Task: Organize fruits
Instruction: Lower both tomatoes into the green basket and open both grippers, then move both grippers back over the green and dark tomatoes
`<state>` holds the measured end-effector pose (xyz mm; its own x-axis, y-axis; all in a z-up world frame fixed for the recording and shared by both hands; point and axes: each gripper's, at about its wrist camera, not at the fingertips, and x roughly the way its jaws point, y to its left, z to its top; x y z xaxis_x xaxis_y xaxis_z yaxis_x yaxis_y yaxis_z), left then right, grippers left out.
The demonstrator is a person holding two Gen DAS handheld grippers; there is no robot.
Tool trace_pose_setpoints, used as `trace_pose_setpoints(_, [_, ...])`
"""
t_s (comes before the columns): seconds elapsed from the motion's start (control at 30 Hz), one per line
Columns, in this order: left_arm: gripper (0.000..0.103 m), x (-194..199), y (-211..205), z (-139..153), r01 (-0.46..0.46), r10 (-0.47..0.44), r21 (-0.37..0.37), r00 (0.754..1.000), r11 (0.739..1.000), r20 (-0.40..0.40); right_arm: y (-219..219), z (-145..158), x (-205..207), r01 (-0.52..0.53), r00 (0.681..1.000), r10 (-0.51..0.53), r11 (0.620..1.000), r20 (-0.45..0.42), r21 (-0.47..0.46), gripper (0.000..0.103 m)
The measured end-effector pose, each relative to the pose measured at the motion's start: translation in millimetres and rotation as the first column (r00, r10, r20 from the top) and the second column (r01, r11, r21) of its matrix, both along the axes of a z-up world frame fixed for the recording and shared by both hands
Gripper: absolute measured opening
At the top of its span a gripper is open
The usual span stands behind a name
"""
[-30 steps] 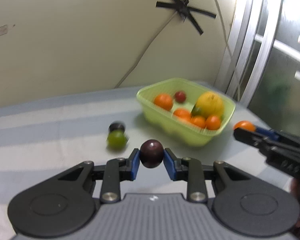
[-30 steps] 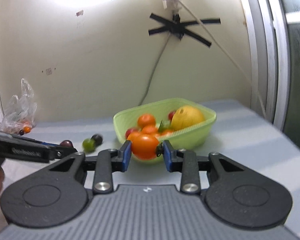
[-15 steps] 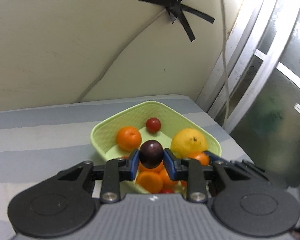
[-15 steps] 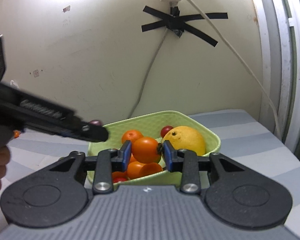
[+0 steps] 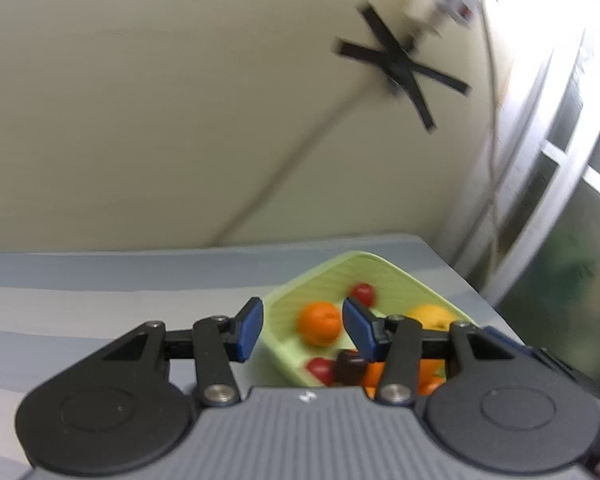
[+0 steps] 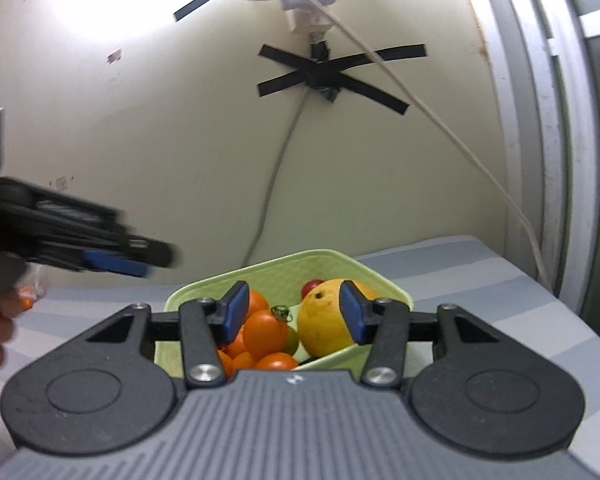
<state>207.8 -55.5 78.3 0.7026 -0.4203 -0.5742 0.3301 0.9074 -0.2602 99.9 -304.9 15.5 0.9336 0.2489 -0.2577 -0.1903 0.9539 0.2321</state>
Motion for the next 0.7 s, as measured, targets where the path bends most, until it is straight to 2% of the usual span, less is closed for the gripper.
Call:
trace_pose_setpoints(0.13, [0.047, -13, 42, -5, -0.062, 0.062, 0.016, 0.998, 0.998, -0.001, -7, 0, -4, 0.042, 0.999, -0.042, 0.999, 0.006, 0.02, 0.052])
trace_pose_setpoints(0.27, [0.047, -25, 68, -29, -0.087, 0.088, 0.031, 0.995, 0.996, -0.051, -11, 2, -6, 0.083, 0.996, -0.083, 0.996, 0.009, 0.041, 0.052])
trace_pose_setpoints(0.3, [0.047, -28, 70, -34, -0.083, 0.084, 0.028, 0.994, 0.996, -0.063, -11, 3, -9, 0.092, 0.996, -0.093, 0.994, 0.011, 0.052, 0.052])
trace_pose_setpoints(0.4, [0.057, -36, 61, -48, -0.058, 0.061, 0.052, 0.996, 0.997, -0.067, -8, 7, -16, 0.1, 0.995, -0.102, 0.992, 0.017, 0.077, 0.052])
trace_pose_setpoints(0.53, [0.057, -39, 35, -57, -0.021, 0.025, 0.113, 0.999, 0.993, -0.04, 12, 11, -27, 0.054, 0.998, -0.055, 0.997, 0.016, 0.062, 0.052])
trace_pose_setpoints(0.6, [0.053, -37, 24, -62, -0.016, 0.019, 0.152, 1.0, 0.988, -0.021, 26, 11, -32, 0.012, 1.0, -0.012, 0.998, 0.009, 0.062, 0.052])
trace_pose_setpoints(0.7, [0.033, -34, 23, -69, -0.02, 0.024, 0.18, 1.0, 0.983, -0.021, 49, 14, -34, -0.053, 0.999, 0.053, 0.998, -0.006, 0.043, 0.052])
